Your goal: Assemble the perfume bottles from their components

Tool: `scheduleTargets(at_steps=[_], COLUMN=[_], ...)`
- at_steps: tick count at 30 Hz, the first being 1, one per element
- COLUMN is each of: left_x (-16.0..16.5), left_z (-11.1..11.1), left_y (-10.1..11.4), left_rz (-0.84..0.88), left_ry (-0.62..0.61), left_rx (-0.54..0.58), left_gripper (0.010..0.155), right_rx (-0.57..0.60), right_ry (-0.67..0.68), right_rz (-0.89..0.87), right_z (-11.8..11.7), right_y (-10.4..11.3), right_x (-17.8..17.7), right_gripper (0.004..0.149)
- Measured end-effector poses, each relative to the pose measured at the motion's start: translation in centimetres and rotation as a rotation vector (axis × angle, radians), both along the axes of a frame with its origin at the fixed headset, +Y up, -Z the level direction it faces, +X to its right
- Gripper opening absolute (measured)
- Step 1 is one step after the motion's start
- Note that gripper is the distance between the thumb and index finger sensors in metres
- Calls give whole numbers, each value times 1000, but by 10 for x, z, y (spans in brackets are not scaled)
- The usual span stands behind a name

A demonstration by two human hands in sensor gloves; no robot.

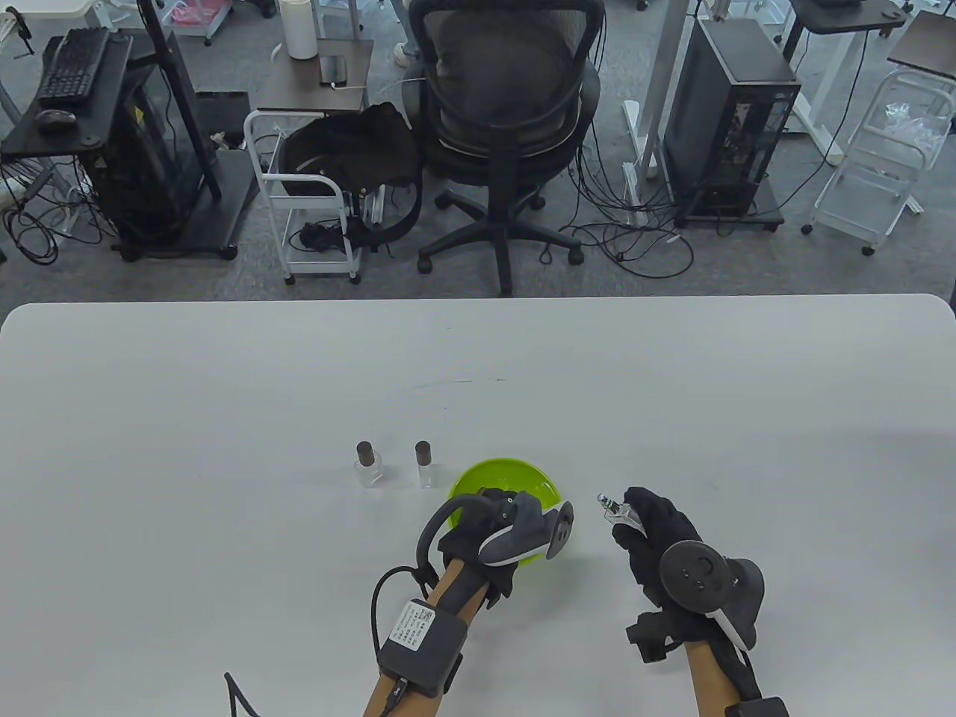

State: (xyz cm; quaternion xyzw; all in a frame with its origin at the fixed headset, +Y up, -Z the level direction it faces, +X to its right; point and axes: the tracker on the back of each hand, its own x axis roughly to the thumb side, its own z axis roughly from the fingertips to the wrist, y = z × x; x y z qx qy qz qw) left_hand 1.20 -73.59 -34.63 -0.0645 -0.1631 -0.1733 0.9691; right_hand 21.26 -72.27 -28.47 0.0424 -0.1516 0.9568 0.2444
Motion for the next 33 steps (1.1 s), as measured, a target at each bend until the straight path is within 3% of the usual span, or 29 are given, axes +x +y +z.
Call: scheduleTargets(at_steps=[5, 13, 15, 18, 26, 33], left_x=[-1, -18, -21, -23, -21, -37], left_z=[-1, -10, -12, -14, -11, 6], left_y=[1, 9, 9, 8, 8, 36], left_rz=[28, 257, 287, 299, 260, 480], left_ry=[-7, 48, 66, 88, 79, 52], left_rx=[-38, -97, -124, -148, -43, 111], left_gripper=[51, 38, 39, 51, 46, 45], right_rx=[1, -3, -4, -6, -12, -29], right_ry=[1, 0, -1, -2, -8, 7], right_rz=[-2, -7, -8, -11, -16, -22], right_z=[0, 0, 0, 0, -1, -1], right_y=[0, -1, -1, -1, -1, -3], right_x=[0, 0, 0, 1, 2, 0], right_gripper=[55, 54, 54, 54, 54, 54])
